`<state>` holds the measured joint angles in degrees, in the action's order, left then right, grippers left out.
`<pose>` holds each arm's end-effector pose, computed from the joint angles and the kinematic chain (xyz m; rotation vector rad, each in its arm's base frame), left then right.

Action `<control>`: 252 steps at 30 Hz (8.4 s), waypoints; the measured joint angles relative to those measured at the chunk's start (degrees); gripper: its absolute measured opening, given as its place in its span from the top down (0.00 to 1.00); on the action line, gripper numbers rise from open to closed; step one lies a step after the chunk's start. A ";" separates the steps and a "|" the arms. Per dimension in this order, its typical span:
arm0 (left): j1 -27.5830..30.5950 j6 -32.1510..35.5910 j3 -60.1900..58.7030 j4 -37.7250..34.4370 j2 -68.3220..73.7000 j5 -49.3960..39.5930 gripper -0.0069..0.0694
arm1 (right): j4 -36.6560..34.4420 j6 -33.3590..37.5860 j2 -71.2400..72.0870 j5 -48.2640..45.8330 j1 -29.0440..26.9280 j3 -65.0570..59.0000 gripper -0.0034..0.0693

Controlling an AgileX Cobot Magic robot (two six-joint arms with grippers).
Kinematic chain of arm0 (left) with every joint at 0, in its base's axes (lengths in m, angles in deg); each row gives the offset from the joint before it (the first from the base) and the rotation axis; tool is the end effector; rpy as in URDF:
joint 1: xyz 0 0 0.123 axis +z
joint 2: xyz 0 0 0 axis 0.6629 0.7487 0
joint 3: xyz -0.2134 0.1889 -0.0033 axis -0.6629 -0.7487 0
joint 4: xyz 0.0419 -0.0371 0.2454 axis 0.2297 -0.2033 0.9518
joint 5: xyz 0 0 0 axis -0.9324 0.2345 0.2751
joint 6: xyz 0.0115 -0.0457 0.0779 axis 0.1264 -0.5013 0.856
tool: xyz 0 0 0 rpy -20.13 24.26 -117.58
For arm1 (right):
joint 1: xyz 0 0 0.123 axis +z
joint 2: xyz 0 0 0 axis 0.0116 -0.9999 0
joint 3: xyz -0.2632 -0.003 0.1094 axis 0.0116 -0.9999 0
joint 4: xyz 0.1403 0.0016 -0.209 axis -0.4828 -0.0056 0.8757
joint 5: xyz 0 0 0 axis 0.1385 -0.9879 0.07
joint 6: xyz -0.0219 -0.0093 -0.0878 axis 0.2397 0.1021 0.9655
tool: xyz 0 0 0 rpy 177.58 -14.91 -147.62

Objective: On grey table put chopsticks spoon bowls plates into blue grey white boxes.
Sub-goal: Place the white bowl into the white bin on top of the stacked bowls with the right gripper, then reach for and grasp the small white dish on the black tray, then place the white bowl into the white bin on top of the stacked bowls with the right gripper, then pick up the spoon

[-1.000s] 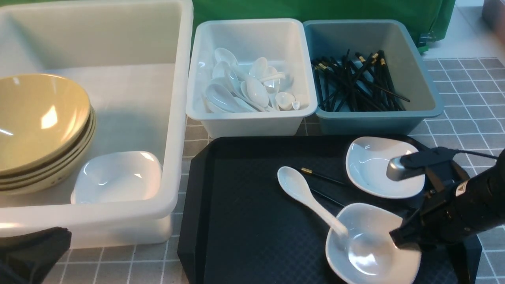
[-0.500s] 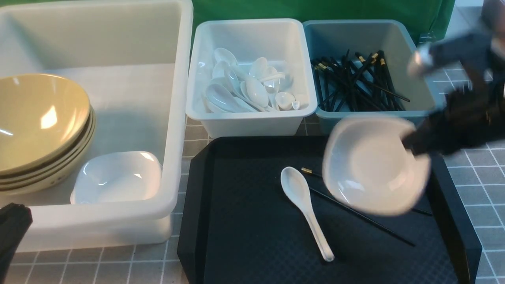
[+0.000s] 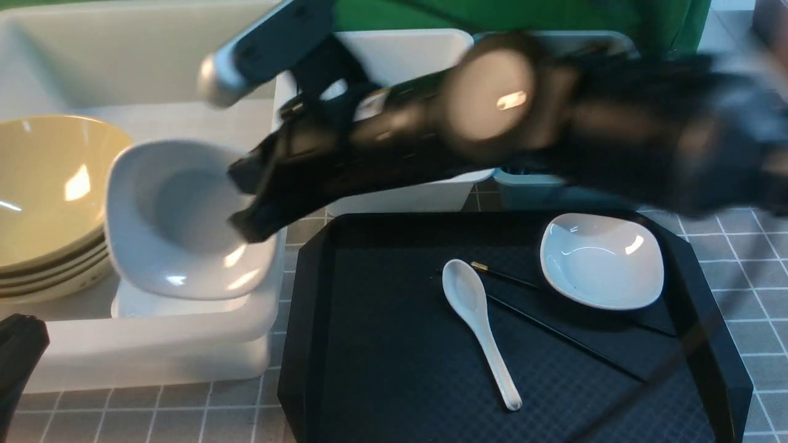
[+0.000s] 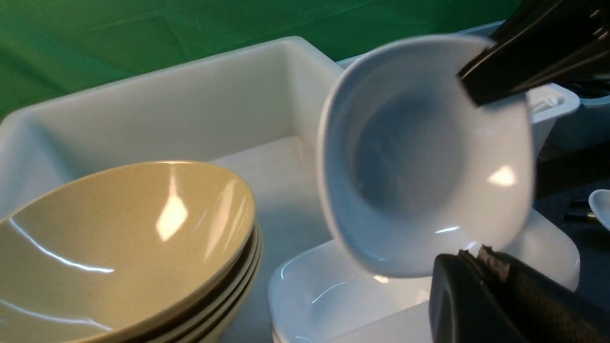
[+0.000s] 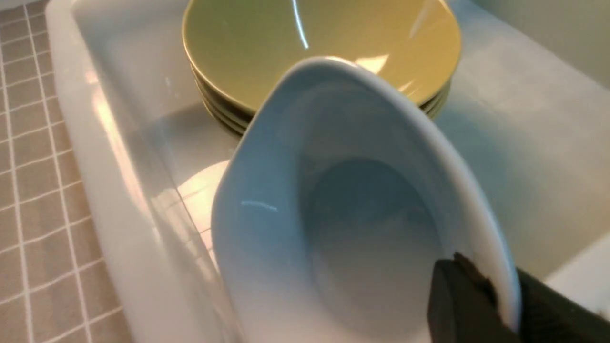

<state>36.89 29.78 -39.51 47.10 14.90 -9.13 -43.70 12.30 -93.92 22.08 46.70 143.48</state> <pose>0.0437 -0.0159 0.2756 0.3158 1.7040 -0.0510 0.2942 0.3476 0.3061 -1.0344 1.8719 0.6789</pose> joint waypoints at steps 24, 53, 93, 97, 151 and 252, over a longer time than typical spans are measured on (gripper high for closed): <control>0.00 -0.13 0.00 0.00 0.00 -0.05 0.92 | 39.94 -27.73 11.51 -33.40 -22.94 -7.65 0.54; 0.00 -0.13 0.00 0.39 0.00 -0.05 0.92 | 29.52 -35.58 4.20 -16.09 -39.81 -28.76 0.37; 0.00 -0.98 -0.02 0.88 0.00 0.00 0.92 | 0.07 -7.12 16.55 -11.49 -14.20 -15.53 0.87; 0.00 -0.98 -0.02 0.88 0.00 0.00 0.92 | -1.15 -5.87 9.05 -2.58 -5.81 -9.04 0.87; -23.94 7.76 40.93 -30.94 73.26 -19.64 0.90 | 25.83 -17.61 45.22 -19.20 -26.86 -55.86 0.90; -36.08 4.51 54.82 6.57 104.74 -13.68 0.84 | 31.98 -28.26 58.04 -11.29 -26.97 -60.02 0.85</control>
<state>0.81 34.29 15.31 53.67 119.64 -22.81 -11.72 -15.96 -35.89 10.79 19.73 83.46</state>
